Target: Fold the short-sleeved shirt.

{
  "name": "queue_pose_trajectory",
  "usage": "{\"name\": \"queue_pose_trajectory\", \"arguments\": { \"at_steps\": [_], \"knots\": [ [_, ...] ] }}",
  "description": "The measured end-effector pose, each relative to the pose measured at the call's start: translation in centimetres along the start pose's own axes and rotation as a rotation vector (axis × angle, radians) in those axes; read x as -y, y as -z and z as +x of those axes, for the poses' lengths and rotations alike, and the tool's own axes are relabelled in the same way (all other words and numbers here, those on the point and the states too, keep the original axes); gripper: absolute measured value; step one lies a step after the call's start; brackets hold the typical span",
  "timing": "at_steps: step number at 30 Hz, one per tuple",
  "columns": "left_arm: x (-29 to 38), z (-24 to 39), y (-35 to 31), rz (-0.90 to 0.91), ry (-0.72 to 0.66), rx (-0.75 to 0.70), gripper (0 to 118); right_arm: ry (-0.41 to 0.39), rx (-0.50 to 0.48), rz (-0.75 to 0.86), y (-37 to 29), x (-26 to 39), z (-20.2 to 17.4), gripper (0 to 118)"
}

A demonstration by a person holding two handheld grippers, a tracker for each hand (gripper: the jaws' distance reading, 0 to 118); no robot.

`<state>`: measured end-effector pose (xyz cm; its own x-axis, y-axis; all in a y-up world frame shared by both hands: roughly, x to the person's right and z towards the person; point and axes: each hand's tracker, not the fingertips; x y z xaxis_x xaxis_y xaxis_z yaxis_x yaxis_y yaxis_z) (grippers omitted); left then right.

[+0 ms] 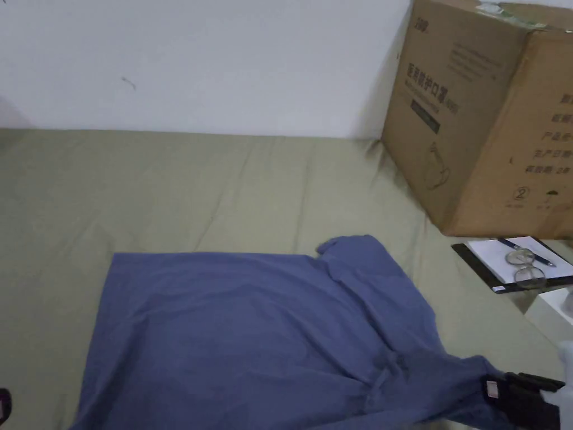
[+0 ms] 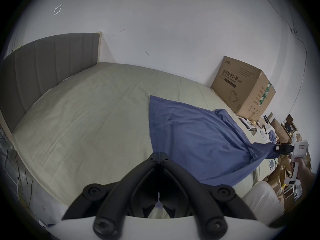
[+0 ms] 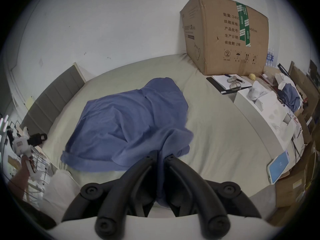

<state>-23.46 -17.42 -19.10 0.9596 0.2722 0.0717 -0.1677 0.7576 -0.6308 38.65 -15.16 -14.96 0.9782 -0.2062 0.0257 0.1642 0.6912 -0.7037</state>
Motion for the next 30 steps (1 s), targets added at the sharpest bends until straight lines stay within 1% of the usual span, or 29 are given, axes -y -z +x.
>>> {"name": "queue_pose_trajectory", "arguments": {
  "at_steps": [2,5,6,7,9,10,12,14,17,18,20,21,22,23,24,25,26,27,30],
  "knots": [
    [-0.5,-0.4,1.4,-0.031,-0.009,0.001,0,0.006,-0.006,-0.007,1.0,-0.8,-0.3,7],
    [-0.3,-0.9,2.1,-0.085,0.001,0.021,0,-0.02,-0.001,-0.031,2.2,-0.9,-1.1,7],
    [0.1,-1.2,2.1,-0.133,0.007,0.032,14,-0.034,-0.005,-0.05,2.5,-0.6,-1.3,7],
    [0.6,-1.5,2.0,-0.148,0.022,0.025,42,-0.041,-0.007,-0.062,2.7,-0.4,-1.4,7],
    [1.8,-1.9,2.2,-0.215,0.035,0.014,115,-0.042,-0.015,-0.09,3.3,0.4,-1.7,7],
    [2.4,-2.1,2.3,-0.245,0.029,0.015,117,-0.041,-0.018,-0.105,3.6,0.7,-1.7,7],
    [3.6,-2.7,2.8,-0.241,0.007,0.033,117,-0.048,-0.008,-0.138,4.1,1.4,-1.8,7],
    [4.5,-2.8,4.0,-0.316,-0.01,0.051,117,-0.058,0.0,-0.171,4.5,2.0,-1.9,7],
    [5.2,-2.0,5.8,-0.38,0.066,0.032,116,-0.065,0.0,-0.205,4.7,2.6,-2.0,7],
    [5.6,-1.8,6.8,-0.423,0.091,0.04,103,-0.069,0.002,-0.211,4.8,2.8,-2.2,7],
    [6.2,-1.1,7.8,-0.463,0.149,0.019,45,-0.073,0.0,-0.226,4.9,2.9,-2.2,7],
    [6.5,-0.9,8.4,-0.455,0.188,-0.017,39,-0.076,-0.001,-0.232,5.0,3.0,-2.3,7],
    [6.9,-0.6,8.8,-0.457,0.233,-0.095,36,-0.079,-0.002,-0.238,5.1,3.0,-2.4,7],
    [7.0,-0.7,8.7,-0.449,0.231,-0.079,32,-0.084,-0.001,-0.244,5.1,3.1,-2.4,7],
    [6.9,-0.2,8.2,-0.443,0.197,-0.06,28,-0.089,0.001,-0.248,5.2,3.1,-2.5,7],
    [6.7,-0.3,8.0,-0.442,0.177,-0.044,28,-0.092,0.002,-0.252,5.3,3.2,-2.6,7],
    [6.6,-0.4,7.7,-0.431,0.167,-0.035,22,-0.096,0.003,-0.255,5.3,3.2,-2.7,7],
    [6.5,-0.2,7.4,-0.421,0.167,-0.046,5,-0.097,0.003,-0.253,5.3,3.3,-2.6,7],
    [6.1,0.3,5.5,-0.344,0.133,-0.034,3,-0.093,0.003,-0.21,4.9,3.6,-2.8,7]
  ]
}}
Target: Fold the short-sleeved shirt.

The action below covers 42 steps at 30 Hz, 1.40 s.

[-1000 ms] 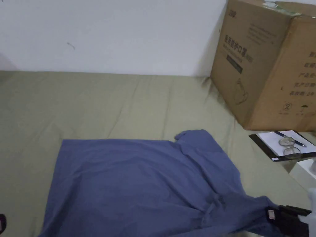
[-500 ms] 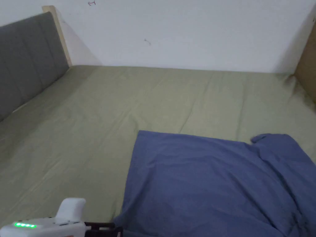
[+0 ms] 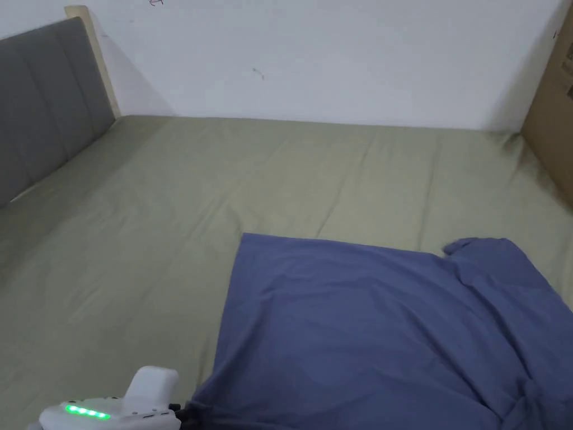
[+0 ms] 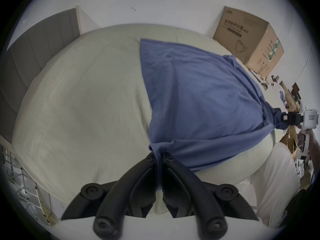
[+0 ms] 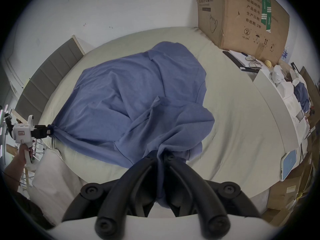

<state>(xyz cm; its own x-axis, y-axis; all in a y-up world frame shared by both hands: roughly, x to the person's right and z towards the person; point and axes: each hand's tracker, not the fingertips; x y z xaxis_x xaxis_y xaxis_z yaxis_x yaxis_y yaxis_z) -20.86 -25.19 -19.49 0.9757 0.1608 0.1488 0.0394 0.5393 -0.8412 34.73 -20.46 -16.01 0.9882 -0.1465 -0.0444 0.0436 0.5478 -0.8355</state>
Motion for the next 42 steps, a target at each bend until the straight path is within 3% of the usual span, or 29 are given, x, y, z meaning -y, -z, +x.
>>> {"name": "queue_pose_trajectory", "arguments": {
  "at_steps": [5,8,13,19,24,27,28,29,30,31,32,33,40,41,42],
  "knots": [
    [0.2,2.3,-3.5,0.192,-0.006,0.067,2,0.036,-0.013,0.163,-2.3,0.5,0.4,7],
    [-2.0,2.1,-4.9,0.253,-0.086,0.146,2,0.1,-0.03,0.216,-3.4,-0.7,1.2,7],
    [-8.4,1.3,-3.3,0.21,-0.191,0.128,2,0.158,-0.028,0.234,-2.5,-5.4,2.9,7],
    [-14.6,-0.4,1.3,0.165,-0.277,0.08,2,0.118,0.048,0.227,1.3,-11.5,4.6,7],
    [-18.2,-1.0,6.7,0.082,-0.288,0.037,2,0.136,0.093,0.13,7.8,-16.7,6.0,7],
    [-19.5,-1.4,9.6,0.02,-0.368,0.045,4,0.184,0.103,0.083,11.9,-18.4,6.5,7],
    [-19.7,-1.5,10.0,0.024,-0.379,0.042,10,0.203,0.112,0.071,12.8,-18.6,6.6,10],
    [-19.9,-1.6,10.2,0.04,-0.398,0.038,26,0.215,0.125,0.078,13.7,-18.5,6.6,28],
    [-19.5,-1.7,10.4,0.057,-0.406,0.038,65,0.222,0.132,0.083,14.3,-18.4,6.6,67],
    [-19.5,-1.7,10.3,0.074,-0.403,0.042,94,0.237,0.141,0.087,14.7,-18.2,6.6,102],
    [-19.2,-1.6,9.9,0.105,-0.397,0.049,115,0.247,0.144,0.093,14.8,-17.9,6.5,118],
    [-18.8,-1.5,9.0,0.162,-0.381,0.071,117,0.255,0.127,0.17,14.3,-17.4,6.7,112],
    [-13.1,1.0,1.5,0.336,-0.17,0.087,112,0.115,0.078,0.332,6.5,-12.7,2.6,109],
    [-11.6,1.7,-0.2,0.392,-0.145,0.126,101,0.103,0.053,0.38,4.4,-11.7,1.2,104],
    [-10.0,2.5,-1.6,0.44,-0.117,0.125,67,0.099,0.008,0.444,2.5,-10.3,0.2,88]
  ]
}}
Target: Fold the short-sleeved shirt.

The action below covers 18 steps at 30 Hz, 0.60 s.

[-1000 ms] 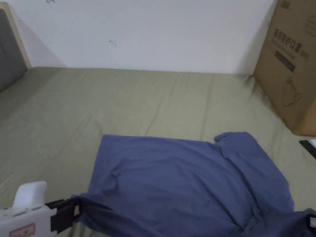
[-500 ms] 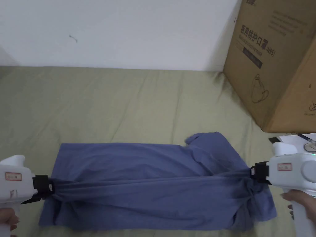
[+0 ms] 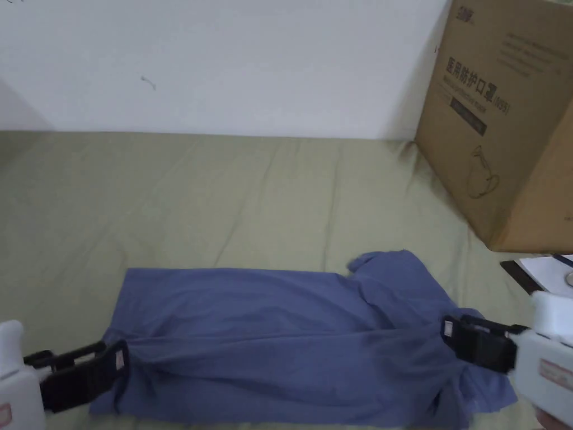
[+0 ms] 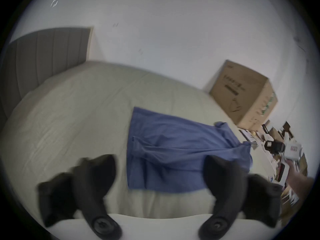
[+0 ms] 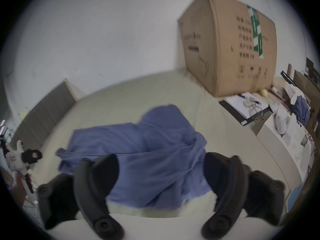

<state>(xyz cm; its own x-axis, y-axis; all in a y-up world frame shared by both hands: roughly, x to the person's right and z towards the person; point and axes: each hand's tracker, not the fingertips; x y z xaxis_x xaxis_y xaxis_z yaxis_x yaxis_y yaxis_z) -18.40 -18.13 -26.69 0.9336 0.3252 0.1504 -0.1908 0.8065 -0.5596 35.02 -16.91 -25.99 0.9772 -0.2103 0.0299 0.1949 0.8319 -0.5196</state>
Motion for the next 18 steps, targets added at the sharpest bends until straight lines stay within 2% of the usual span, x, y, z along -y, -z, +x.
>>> {"name": "queue_pose_trajectory", "arguments": {
  "at_steps": [1,2,3,4,5,6,8,12,15,16,17,18],
  "knots": [
    [0.7,1.0,-1.7,0.036,0.034,-0.014,32,0.005,-0.031,0.048,-2.1,0.6,-0.8,57],
    [1.4,1.8,-3.2,0.05,0.071,-0.053,2,0.005,-0.055,0.082,-3.9,1.2,-1.7,18],
    [2.1,2.6,-4.6,0.065,0.105,-0.093,0,0.001,-0.047,0.097,-5.2,1.7,-2.6,0],
    [2.7,2.6,-5.5,0.072,0.111,-0.097,0,-0.017,-0.029,0.098,-6.5,1.9,-3.4,0],
    [2.9,2.6,-6.5,0.061,0.087,-0.073,0,-0.001,-0.029,0.083,-7.4,2.2,-4.0,0],
    [2.6,2.5,-7.0,0.031,0.046,-0.021,0,0.025,-0.057,0.086,-8.3,2.4,-4.3,0],
    [1.5,1.7,-6.1,-0.037,0.011,-0.044,0,0.065,-0.104,0.062,-8.4,2.7,-4.6,0],
    [-1.7,-1.3,0.5,-0.405,-0.062,-0.092,0,-0.042,-0.109,0.04,-8.4,2.6,-6.3,0],
    [-1.7,-3.5,5.3,-0.471,-0.065,-0.131,0,-0.072,-0.129,0.002,-8.0,3.0,-6.6,0],
    [-1.7,-4.0,6.7,-0.474,-0.063,-0.14,8,-0.073,-0.138,-0.008,-7.8,3.1,-6.8,0],
    [-1.6,-4.6,8.1,-0.464,-0.065,-0.164,35,-0.071,-0.147,-0.017,-7.7,3.2,-6.9,0],
    [-1.3,-5.1,9.5,-0.469,-0.072,-0.223,89,-0.068,-0.158,-0.03,-7.5,3.3,-7.0,0]
  ]
}}
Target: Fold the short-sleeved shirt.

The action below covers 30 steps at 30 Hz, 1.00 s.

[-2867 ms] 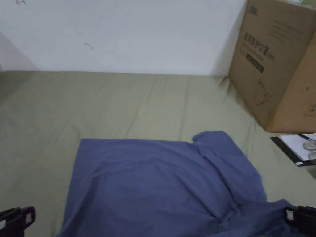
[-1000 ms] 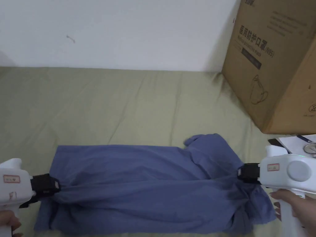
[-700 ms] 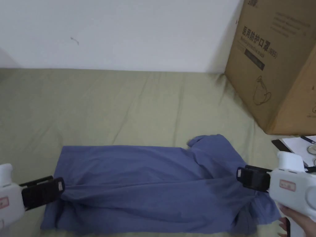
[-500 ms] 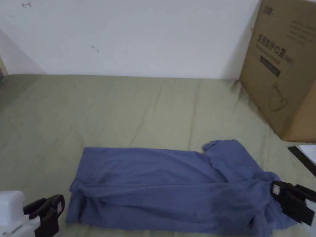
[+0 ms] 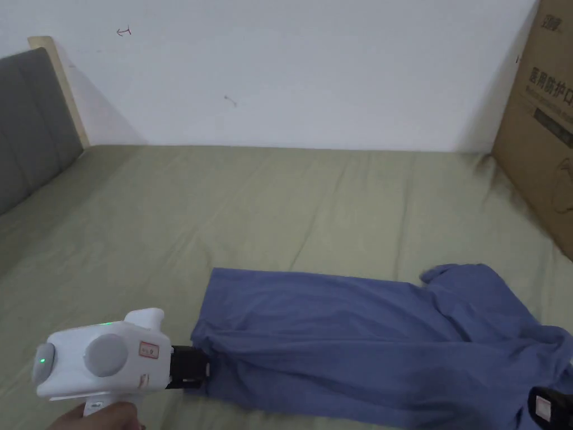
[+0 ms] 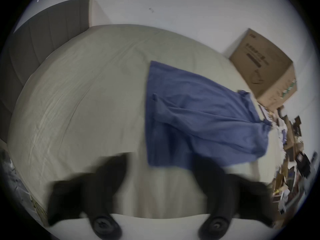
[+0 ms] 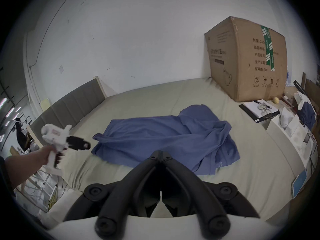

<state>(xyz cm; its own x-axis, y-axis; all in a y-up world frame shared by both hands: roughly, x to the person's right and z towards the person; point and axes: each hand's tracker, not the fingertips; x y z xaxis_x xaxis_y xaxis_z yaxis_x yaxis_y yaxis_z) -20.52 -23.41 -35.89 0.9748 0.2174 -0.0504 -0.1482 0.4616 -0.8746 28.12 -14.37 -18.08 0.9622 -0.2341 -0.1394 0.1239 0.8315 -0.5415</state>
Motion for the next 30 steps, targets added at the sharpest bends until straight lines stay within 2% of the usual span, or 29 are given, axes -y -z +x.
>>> {"name": "queue_pose_trajectory", "arguments": {
  "at_steps": [1,2,5,7,10,11,13,14,15,16,18,21,24,26,27,28,29,30],
  "knots": [
    [-0.4,-0.2,1.2,-0.022,0.002,-0.033,118,0.005,-0.009,-0.012,0.2,0.4,0.5,0],
    [-0.6,0.0,1.9,0.041,0.0,-0.048,114,0.005,-0.011,-0.025,0.6,0.5,0.5,0],
    [-1.0,0.0,5.1,-0.091,0.023,-0.034,113,-0.008,0.005,-0.061,1.8,1.2,1.3,0],
    [-0.8,1.5,5.8,-0.188,0.052,-0.111,112,-0.009,0.016,-0.078,2.5,1.3,1.8,0],
    [-0.4,2.0,6.4,-0.16,0.133,-0.161,110,0.011,0.023,-0.087,2.9,1.5,2.4,0],
    [-0.2,2.4,6.2,-0.156,0.125,-0.167,105,0.02,0.022,-0.086,3.0,1.5,2.7,0],
    [0.1,3.4,5.1,-0.136,0.136,-0.156,77,0.04,0.034,-0.075,2.9,1.6,2.9,0],
    [0.0,3.4,4.3,-0.114,0.173,-0.121,53,0.053,0.049,-0.064,2.8,1.5,3.2,0],
    [0.1,3.9,3.6,-0.1,0.201,-0.087,16,0.066,0.068,-0.042,2.6,1.3,3.8,0],
    [0.1,4.2,3.2,-0.089,0.217,-0.065,8,0.079,0.092,-0.013,2.3,1.0,4.4,0],
    [0.2,4.5,3.0,-0.094,0.238,-0.078,5,0.121,0.138,0.044,1.8,0.1,6.1,0],
    [-0.6,3.4,2.2,-0.038,0.206,-0.028,4,0.248,0.19,0.045,2.3,-1.8,10.4,0],
    [-1.4,3.4,0.5,0.012,0.116,0.027,4,0.377,0.172,-0.144,5.2,-3.4,15.4,0],
    [-1.1,4.3,-1.0,0.032,0.109,0.052,4,0.379,0.164,-0.267,7.7,-3.7,17.5,0],
    [-1.1,4.4,-1.4,0.034,0.114,0.052,4,0.376,0.194,-0.299,8.7,-3.5,18.3,8],
    [-1.1,4.5,-1.6,0.037,0.111,0.056,4,0.369,0.233,-0.338,9.8,-3.4,18.9,38],
    [-1.2,4.6,-1.7,0.033,0.103,0.062,4,0.377,0.272,-0.395,11.2,-2.9,19.5,85],
    [-1.5,4.3,-1.7,0.024,0.093,0.065,4,0.396,0.295,-0.434,12.4,-2.4,20.2,118]
  ]
}}
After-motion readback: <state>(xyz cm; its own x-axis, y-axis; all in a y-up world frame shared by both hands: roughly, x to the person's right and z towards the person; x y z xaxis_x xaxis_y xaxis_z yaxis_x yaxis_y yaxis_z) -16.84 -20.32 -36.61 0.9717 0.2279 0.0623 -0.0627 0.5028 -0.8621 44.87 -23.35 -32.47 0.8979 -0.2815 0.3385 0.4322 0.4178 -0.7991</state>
